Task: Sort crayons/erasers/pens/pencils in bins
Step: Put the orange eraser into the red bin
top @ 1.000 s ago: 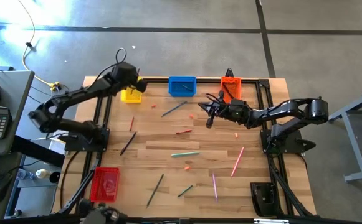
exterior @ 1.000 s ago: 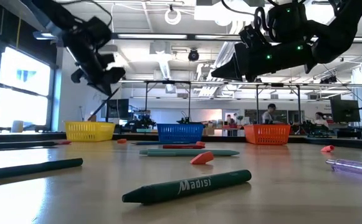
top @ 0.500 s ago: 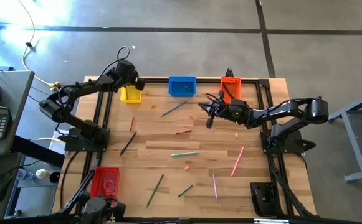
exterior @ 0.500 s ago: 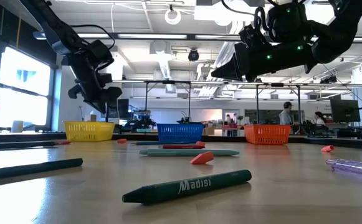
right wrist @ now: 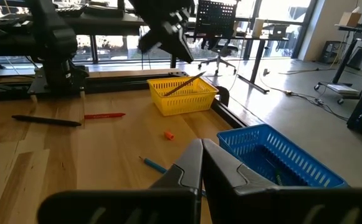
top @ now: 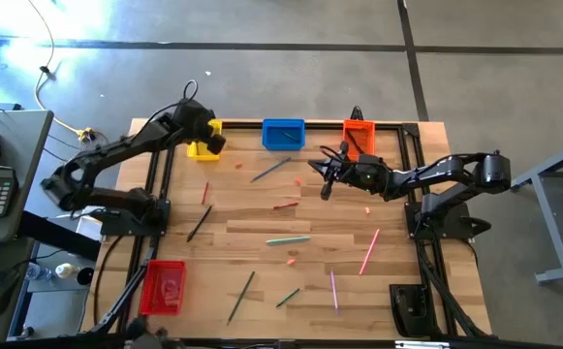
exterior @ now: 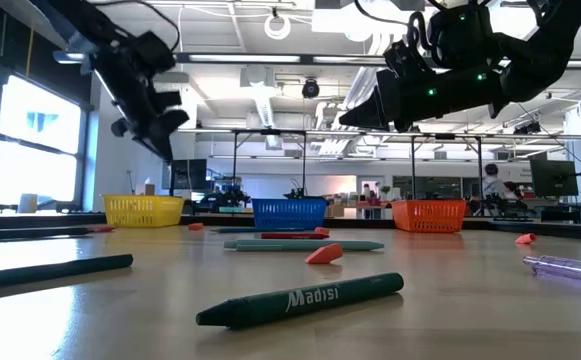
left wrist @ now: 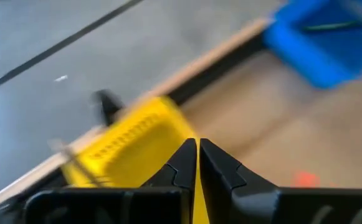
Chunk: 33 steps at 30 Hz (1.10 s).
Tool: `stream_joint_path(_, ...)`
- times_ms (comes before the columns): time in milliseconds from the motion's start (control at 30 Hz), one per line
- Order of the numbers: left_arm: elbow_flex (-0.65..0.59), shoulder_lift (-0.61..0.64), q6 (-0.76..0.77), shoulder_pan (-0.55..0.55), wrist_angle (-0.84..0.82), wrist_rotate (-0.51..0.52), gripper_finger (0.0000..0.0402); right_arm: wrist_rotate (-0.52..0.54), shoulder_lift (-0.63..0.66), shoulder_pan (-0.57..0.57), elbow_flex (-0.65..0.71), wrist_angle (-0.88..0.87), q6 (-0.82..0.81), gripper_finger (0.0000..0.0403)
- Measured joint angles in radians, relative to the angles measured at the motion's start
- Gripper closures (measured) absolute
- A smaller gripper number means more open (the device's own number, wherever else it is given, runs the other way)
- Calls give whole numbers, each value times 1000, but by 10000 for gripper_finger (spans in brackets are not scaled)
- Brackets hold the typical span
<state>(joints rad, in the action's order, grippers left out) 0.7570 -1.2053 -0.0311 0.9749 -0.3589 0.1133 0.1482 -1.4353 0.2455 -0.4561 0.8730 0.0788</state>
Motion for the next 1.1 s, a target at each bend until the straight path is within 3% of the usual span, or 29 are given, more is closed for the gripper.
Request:
stream_joint_path(233, 1, 119, 2, -200, -67, -165, 401, -17, 0, 0, 0, 8, -10, 403)
stream_joint_path(467, -21, 103, 47, -472, -19, -156, 401, -28, 0, 0, 0, 8, -11, 403)
stream_joint_path(667, -178, 89, 105, -685, 361, -141, 401, -29, 0, 0, 0, 8, -19, 403)
stream_joint_path(833, -304, 89, 175, -810, 667, -57, 401, -32, 0, -4, 0, -2, -37, 403)
stream_joint_path(1100, -429, 89, 186, -904, 815, -20, 401, -97, 1, -20, 0, -38, -55, 403)
